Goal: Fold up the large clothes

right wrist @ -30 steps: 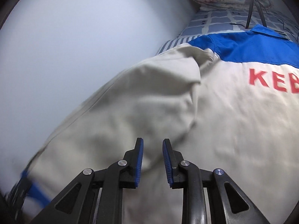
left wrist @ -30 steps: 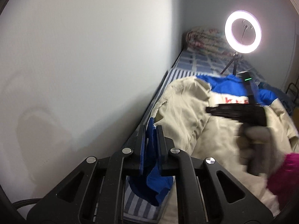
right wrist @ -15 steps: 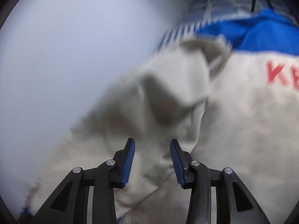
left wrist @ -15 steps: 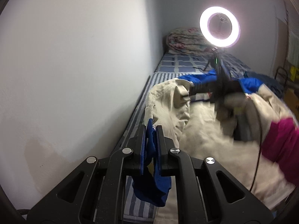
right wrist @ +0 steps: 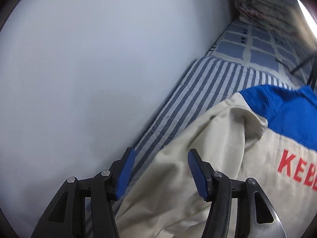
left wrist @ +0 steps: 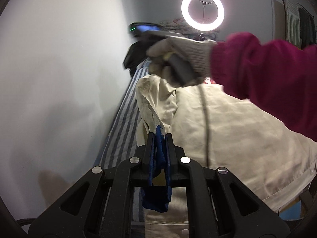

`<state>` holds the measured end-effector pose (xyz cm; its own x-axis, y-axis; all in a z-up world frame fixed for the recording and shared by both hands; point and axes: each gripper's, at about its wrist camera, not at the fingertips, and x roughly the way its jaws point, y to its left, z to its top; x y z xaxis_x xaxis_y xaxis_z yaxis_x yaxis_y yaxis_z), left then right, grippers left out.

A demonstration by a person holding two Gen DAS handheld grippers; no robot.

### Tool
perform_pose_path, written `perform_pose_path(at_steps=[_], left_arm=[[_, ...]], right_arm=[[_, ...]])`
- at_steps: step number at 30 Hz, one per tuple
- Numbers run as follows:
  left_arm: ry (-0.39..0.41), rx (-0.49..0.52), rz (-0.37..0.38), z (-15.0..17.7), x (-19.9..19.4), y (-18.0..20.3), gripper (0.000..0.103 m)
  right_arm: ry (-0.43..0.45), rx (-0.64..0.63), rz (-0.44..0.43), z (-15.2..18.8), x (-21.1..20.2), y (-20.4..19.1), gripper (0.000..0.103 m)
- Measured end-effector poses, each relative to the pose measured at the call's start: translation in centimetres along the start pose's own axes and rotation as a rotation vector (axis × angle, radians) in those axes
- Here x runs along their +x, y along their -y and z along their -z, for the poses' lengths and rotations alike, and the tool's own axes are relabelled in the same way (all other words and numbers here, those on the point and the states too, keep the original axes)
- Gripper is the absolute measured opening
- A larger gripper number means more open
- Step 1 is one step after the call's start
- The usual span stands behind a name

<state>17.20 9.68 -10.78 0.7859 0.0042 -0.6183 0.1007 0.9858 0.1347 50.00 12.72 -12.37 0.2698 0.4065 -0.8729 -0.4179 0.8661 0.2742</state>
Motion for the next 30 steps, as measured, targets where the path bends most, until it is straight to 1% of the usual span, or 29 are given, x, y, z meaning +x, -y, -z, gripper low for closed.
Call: perform_pose_path(at_steps=[3,4,5,6,7,8,9,11,13,14,17,18,20,21,23,25,26,28,29,30], left_arm=[[-0.005,0.006,-0.004,0.1,0.1,0.0,0.008],[-0.004,0.008,-0.007,0.1,0.0,0.0,0.008],[-0.003,0.010,-0.009,0.1,-0.1,-0.2,0.008],[-0.003,0.008,-0.009,0.1,-0.2,-0.3,0.008],[-0.002,0.007,-0.008,0.1,-0.3,-0.4,0.008],[0.002,0.012,-0.010,0.1,-0.5,-0.4,0.008],[0.005,0.019,-0.012,0.1,-0.9,-0.6,0.008],[0.015,0.031,-0.008,0.2,-1.3,-0.5,0.008],[0.027,0.050,0.003,0.3,-2.0,0.0,0.008],[0.033,0.065,0.007,0.4,-2.4,0.2,0.008],[0.040,0.101,0.027,0.8,-3.4,1.3,0.008],[0.036,0.108,0.041,1.0,-3.5,1.7,0.008],[0.020,0.120,0.069,1.3,-3.8,2.4,0.008],[0.002,0.126,0.091,1.6,-3.8,2.8,0.008],[-0.038,0.141,0.135,2.3,-3.8,3.6,0.009],[-0.075,0.137,0.180,3.0,-3.8,4.1,0.011],[-0.091,0.126,0.204,3.3,-3.9,4.1,0.015],[-0.138,0.064,0.280,3.8,-4.0,3.6,0.027],[-0.153,0.025,0.306,4.0,-4.0,3.0,0.043],[-0.159,-0.010,0.317,4.1,-4.0,2.5,0.049]], right_arm=[[-0.066,-0.080,0.135,-0.2,2.1,-2.0,0.057],[-0.086,-0.126,0.197,-0.1,2.6,-2.7,0.056],[-0.098,-0.161,0.246,0.1,2.8,-3.2,0.050],[-0.106,-0.187,0.278,0.5,2.8,-3.5,0.025],[-0.117,-0.208,0.297,0.8,3.0,-3.5,0.014],[-0.113,-0.204,0.291,0.9,3.0,-3.1,0.006],[-0.099,-0.190,0.280,1.0,2.6,-2.6,0.004],[-0.054,-0.151,0.245,1.1,0.8,-1.7,0.003],[0.002,-0.083,0.200,0.9,-0.7,0.3,0.003],[0.038,-0.037,0.158,1.2,-2.2,1.6,0.002],[0.133,0.068,0.059,3.0,-6.1,5.3,0.002],[0.154,0.102,0.037,3.7,-6.9,6.7,0.002],[0.192,0.191,-0.016,6.0,-8.5,9.9,0.002],[0.203,0.242,-0.030,7.9,-9.2,11.8,0.002],[0.205,0.298,-0.037,10.6,-9.5,14.3,0.002],[0.181,0.336,-0.034,13.8,-9.1,16.7,0.003],[0.162,0.343,-0.030,14.6,-8.8,17.4,0.003],[0.081,0.354,-0.018,17.3,-7.5,19.0,0.004],[0.036,0.347,0.008,18.4,-6.8,19.5,0.007],[0.010,0.335,0.038,19.3,-6.5,19.9,0.009]])
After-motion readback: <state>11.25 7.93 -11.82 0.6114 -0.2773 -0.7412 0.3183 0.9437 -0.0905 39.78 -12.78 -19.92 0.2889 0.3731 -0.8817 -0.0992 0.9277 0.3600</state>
